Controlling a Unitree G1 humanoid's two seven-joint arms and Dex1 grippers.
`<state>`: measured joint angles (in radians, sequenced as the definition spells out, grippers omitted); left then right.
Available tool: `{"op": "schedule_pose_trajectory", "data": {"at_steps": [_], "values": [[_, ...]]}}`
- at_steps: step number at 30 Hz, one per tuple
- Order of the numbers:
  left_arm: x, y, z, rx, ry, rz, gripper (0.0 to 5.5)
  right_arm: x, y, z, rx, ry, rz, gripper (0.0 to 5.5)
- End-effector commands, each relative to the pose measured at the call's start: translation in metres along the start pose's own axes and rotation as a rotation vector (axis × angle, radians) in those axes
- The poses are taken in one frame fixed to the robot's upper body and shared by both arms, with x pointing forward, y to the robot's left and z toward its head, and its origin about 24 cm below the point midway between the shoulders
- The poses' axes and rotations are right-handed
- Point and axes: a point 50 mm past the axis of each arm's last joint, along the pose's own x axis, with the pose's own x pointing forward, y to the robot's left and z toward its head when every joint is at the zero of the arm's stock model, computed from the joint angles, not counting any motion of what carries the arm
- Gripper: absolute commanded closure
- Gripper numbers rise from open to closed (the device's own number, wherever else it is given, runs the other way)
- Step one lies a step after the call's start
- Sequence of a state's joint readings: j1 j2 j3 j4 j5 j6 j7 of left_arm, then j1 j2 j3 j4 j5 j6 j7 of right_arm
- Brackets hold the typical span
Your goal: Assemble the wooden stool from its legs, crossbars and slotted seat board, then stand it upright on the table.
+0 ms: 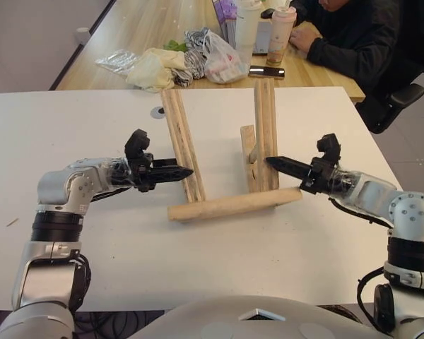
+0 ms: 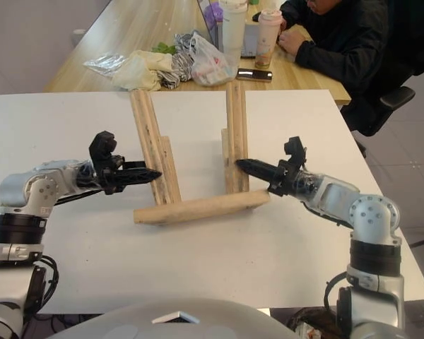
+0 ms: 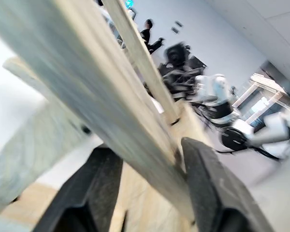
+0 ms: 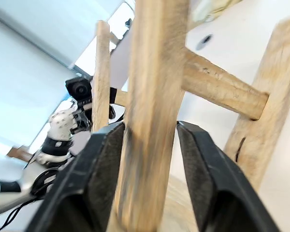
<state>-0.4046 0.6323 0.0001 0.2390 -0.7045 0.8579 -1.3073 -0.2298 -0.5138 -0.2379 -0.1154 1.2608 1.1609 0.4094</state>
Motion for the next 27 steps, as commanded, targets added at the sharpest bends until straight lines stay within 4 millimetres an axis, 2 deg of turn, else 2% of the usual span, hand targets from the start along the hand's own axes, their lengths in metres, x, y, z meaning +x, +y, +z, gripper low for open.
{"op": "schedule_pose_trajectory", "data": {"at_steps": [1, 4, 7, 10, 12, 14, 18, 22, 26, 27], "values": [[-0.01, 0.009, 0.01, -0.077, -0.061, 0.051, 2.87, -0.001, 0.003, 0.014, 0.072, -0.083, 0.044, 2.86], [-0.023, 0.012, 0.012, -0.13, -0.088, 0.059, 2.37, -0.011, 0.003, 0.029, 0.122, -0.164, 0.085, 2.33], [-0.045, 0.008, 0.015, -0.102, -0.113, 0.07, 1.89, -0.034, -0.001, 0.034, 0.079, -0.195, 0.066, 1.79], [-0.063, -0.013, 0.0, 0.025, 0.0, 0.019, 1.89, -0.064, -0.005, 0.013, -0.181, -0.104, 0.051, 1.79], [-0.07, -0.018, -0.019, 0.108, 0.134, 0.045, 1.89, -0.077, -0.014, -0.002, -0.303, -0.011, 0.012, 1.79], [-0.072, -0.016, -0.038, 0.146, 0.261, 0.084, 1.89, -0.081, -0.023, -0.016, -0.434, 0.101, -0.025, 1.79], [-0.061, -0.01, -0.068, 0.272, 0.396, 0.113, 1.89, -0.062, -0.03, -0.028, -0.626, 0.186, 0.004, 1.79], [-0.038, -0.003, -0.061, 0.382, 0.338, 0.139, 1.89, -0.043, -0.034, -0.032, -0.715, 0.185, 0.022, 1.79], [-0.029, 0.002, -0.05, 0.435, 0.305, 0.16, 1.89, -0.027, -0.039, -0.036, -0.725, 0.199, 0.053, 1.79], [-0.027, 0.003, -0.047, 0.443, 0.297, 0.16, 2.07, -0.025, -0.04, -0.036, -0.726, 0.197, 0.058, 1.97]]}}
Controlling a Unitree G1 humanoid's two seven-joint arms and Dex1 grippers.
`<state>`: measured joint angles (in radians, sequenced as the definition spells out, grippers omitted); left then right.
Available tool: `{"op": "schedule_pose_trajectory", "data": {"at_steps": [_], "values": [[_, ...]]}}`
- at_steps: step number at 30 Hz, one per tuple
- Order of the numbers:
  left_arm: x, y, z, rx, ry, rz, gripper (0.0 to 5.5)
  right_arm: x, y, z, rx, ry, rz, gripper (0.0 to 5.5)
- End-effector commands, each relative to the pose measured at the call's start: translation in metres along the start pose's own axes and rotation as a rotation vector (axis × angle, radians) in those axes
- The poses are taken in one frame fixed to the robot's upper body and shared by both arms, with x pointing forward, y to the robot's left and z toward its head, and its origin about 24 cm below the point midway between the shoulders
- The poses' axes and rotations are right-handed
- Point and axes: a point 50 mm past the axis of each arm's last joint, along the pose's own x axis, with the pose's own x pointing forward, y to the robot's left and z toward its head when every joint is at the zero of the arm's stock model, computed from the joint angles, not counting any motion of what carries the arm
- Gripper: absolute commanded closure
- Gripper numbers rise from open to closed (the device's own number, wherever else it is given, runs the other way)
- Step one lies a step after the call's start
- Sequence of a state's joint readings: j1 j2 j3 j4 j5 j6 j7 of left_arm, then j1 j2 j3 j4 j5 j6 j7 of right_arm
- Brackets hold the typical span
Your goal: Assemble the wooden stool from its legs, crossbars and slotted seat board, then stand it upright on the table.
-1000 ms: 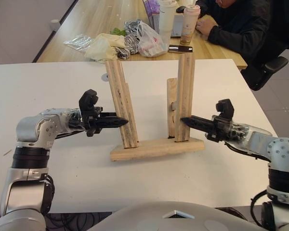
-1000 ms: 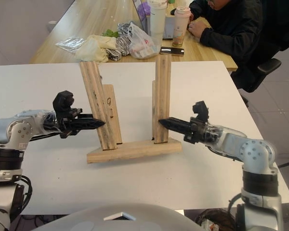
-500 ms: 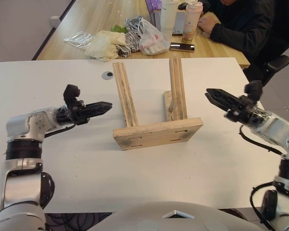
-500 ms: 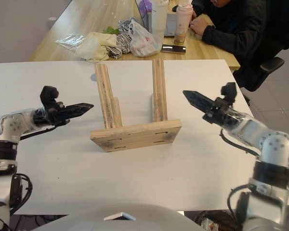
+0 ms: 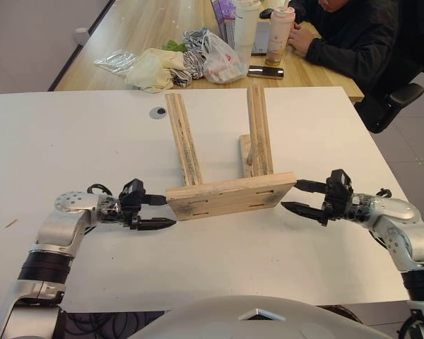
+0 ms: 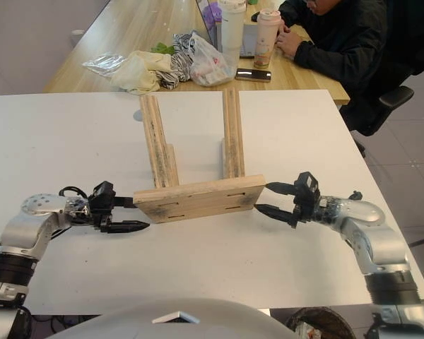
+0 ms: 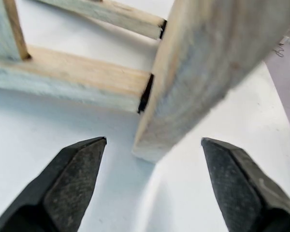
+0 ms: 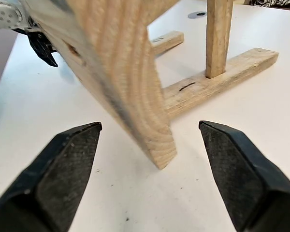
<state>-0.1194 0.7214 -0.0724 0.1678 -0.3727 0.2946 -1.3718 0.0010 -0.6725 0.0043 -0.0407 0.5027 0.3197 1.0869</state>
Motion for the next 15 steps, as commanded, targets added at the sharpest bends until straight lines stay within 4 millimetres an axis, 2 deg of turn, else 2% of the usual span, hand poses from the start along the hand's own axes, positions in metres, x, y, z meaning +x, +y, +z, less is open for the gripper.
{"op": "schedule_pose_trajectory", "data": {"at_steps": [1, 6, 11, 13, 15], "values": [[0.005, 0.009, 0.015, 0.062, -0.028, 0.027, 2.09, 0.012, -0.004, 0.002, -0.024, -0.012, 0.02, 2.01], [0.009, 0.011, 0.021, 0.069, -0.058, 0.008, 2.91, 0.022, -0.007, 0.009, 0.024, -0.101, 0.048, 2.89], [0.018, 0.012, 0.043, 0.028, -0.194, -0.049, 3.61, 0.019, -0.002, 0.022, 0.114, -0.179, 0.118, 3.46], [0.02, 0.013, 0.064, -0.005, -0.302, -0.058, 3.72, 0.017, -0.001, 0.037, 0.177, -0.273, 0.135, 3.48], [0.013, 0.018, 0.097, -0.046, -0.443, -0.041, 3.76, 0.014, -0.001, 0.055, 0.244, -0.379, 0.153, 3.49]]}}
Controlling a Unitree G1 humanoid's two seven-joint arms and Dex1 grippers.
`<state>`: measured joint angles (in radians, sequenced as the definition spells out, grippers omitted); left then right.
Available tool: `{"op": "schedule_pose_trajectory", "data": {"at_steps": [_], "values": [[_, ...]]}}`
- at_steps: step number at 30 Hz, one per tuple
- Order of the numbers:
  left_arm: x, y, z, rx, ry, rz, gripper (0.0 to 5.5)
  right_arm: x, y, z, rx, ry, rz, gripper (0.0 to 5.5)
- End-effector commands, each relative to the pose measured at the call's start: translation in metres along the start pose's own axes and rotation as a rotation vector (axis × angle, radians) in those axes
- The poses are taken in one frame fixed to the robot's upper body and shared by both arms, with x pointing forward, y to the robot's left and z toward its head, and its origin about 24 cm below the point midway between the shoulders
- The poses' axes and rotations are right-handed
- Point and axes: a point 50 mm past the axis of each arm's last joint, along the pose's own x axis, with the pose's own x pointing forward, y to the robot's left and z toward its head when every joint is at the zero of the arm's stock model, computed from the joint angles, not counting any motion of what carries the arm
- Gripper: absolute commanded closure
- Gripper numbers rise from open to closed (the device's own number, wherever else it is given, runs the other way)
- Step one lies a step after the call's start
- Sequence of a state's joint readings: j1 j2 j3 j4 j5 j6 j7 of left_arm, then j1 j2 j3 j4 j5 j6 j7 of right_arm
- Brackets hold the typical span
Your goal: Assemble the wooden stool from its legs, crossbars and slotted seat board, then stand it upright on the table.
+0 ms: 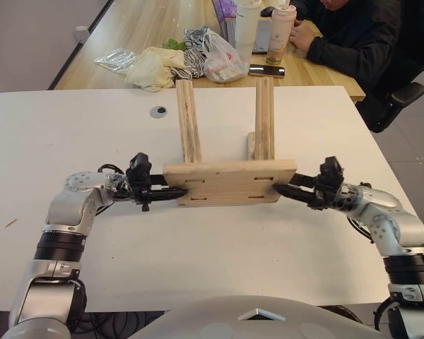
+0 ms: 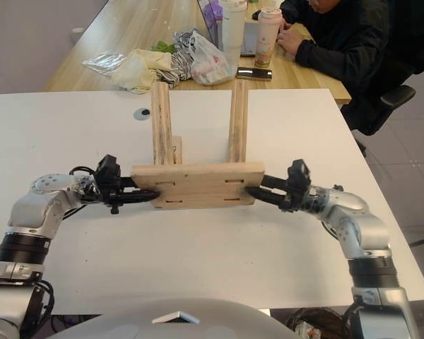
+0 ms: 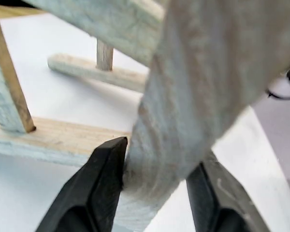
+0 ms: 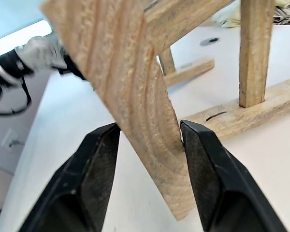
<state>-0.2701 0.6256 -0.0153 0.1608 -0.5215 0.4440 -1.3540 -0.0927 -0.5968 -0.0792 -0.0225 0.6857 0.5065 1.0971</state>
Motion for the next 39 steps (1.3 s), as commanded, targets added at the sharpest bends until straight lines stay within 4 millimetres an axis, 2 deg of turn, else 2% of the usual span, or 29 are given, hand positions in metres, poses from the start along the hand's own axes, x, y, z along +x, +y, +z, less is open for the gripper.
{"op": "schedule_pose_trajectory", "data": {"at_steps": [1, 4, 6, 10, 12, 15, 16, 19, 22, 25, 28, 31, 33, 36, 39], "values": [[0.01, 0.008, 0.067, -0.031, -0.252, 0.04, 3.78, 0.013, 0.013, 0.037, 0.11, -0.221, 0.114, 3.54], [0.014, 0.014, 0.12, -0.139, -0.4, 0.098, 3.78, 0.016, 0.02, 0.055, 0.267, -0.349, 0.148, 3.85], [0.026, 0.018, 0.141, -0.275, -0.419, 0.139, 3.78, 0.024, 0.02, 0.065, 0.404, -0.449, 0.138, 3.95], [0.048, 0.034, 0.156, -0.459, -0.428, 0.282, 3.81, 0.047, 0.006, 0.097, 0.599, -0.599, 0.052, 4.03], [0.062, 0.045, 0.164, -0.519, -0.462, 0.332, 3.82, 0.06, -0.014, 0.114, 0.722, -0.652, -0.049, 4.08], [0.086, 0.075, 0.159, -0.68, -0.512, 0.483, 3.82, 0.083, -0.059, 0.138, 0.86, -0.69, -0.283, 4.16], [0.092, 0.082, 0.159, -0.706, -0.529, 0.537, 3.4, 0.089, -0.07, 0.142, 0.875, -0.684, -0.35, 4.17], [0.097, 0.092, 0.174, -0.757, -0.682, 0.612, 2.34, 0.079, -0.102, 0.153, 0.887, -0.784, -0.536, 2.97], [0.083, 0.1, 0.18, -0.821, -0.846, 0.68, 1.88, 0.053, -0.116, 0.159, 0.894, -0.924, -0.627, 2.47], [0.07, 0.108, 0.171, -0.766, -0.893, 0.784, 1.42, 0.038, -0.121, 0.158, 0.841, -0.993, -0.638, 1.97], [0.049, 0.118, 0.142, -0.441, -0.772, 1.036, 1.31, 0.03, -0.122, 0.144, 0.589, -0.963, -0.643, 1.85], [0.044, 0.118, 0.098, -0.058, -0.561, 1.197, 1.31, 0.03, -0.115, 0.108, 0.283, -0.869, -0.662, 1.85], [0.047, 0.113, 0.073, 0.144, -0.466, 1.232, 1.31, 0.029, -0.106, 0.082, 0.148, -0.822, -0.709, 1.85], [0.052, 0.105, 0.043, 0.172, -0.469, 1.258, 1.31, 0.024, -0.091, 0.053, 0.061, -0.807, -0.792, 1.85], [0.059, 0.099, 0.024, 0.131, -0.481, 1.295, 1.31, 0.024, -0.084, 0.042, 0.097, -0.823, -0.821, 1.85]]}}
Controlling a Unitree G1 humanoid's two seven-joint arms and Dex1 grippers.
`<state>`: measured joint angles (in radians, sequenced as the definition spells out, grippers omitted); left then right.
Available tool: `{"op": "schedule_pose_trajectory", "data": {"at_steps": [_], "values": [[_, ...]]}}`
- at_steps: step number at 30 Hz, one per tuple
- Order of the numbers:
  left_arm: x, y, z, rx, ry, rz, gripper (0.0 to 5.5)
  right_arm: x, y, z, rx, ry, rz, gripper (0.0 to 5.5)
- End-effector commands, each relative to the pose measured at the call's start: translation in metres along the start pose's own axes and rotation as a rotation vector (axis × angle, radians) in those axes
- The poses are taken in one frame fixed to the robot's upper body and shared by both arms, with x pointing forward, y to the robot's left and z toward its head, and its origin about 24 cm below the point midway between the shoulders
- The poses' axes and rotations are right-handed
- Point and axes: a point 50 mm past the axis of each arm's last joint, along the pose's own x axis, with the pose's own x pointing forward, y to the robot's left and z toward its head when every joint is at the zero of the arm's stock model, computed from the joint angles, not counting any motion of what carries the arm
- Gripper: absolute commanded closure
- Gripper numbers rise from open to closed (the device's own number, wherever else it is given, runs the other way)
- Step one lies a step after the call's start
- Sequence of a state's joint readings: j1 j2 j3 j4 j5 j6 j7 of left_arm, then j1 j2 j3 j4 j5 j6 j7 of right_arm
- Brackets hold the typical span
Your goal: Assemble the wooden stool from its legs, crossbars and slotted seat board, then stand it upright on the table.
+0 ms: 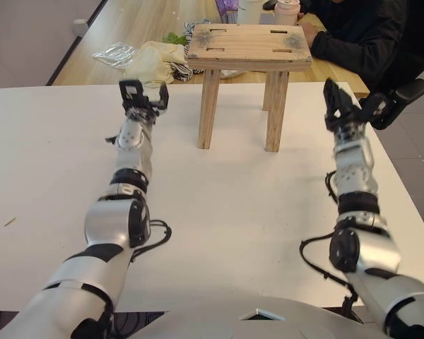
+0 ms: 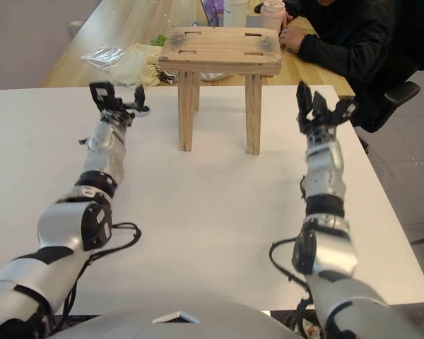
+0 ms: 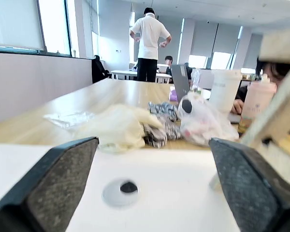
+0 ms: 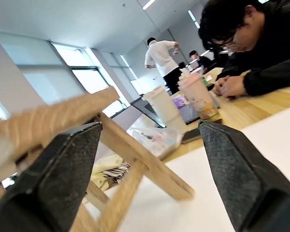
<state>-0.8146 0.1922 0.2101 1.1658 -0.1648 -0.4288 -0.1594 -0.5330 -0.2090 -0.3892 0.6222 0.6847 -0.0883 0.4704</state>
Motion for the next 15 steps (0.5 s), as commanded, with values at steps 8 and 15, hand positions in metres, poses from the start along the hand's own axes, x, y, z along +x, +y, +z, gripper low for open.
{"op": "schedule_pose_trajectory", "data": {"at_steps": [8, 15], "values": [[0.006, -0.041, 0.002, 0.008, -0.016, -0.042, 1.31, 0.006, 0.019, 0.011, -0.035, -0.035, 0.011, 1.85], [-0.004, -0.05, -0.018, 0.051, 0.041, -0.048, 1.31, -0.002, 0.014, 0.009, -0.048, 0.005, -0.01, 1.85]]}}
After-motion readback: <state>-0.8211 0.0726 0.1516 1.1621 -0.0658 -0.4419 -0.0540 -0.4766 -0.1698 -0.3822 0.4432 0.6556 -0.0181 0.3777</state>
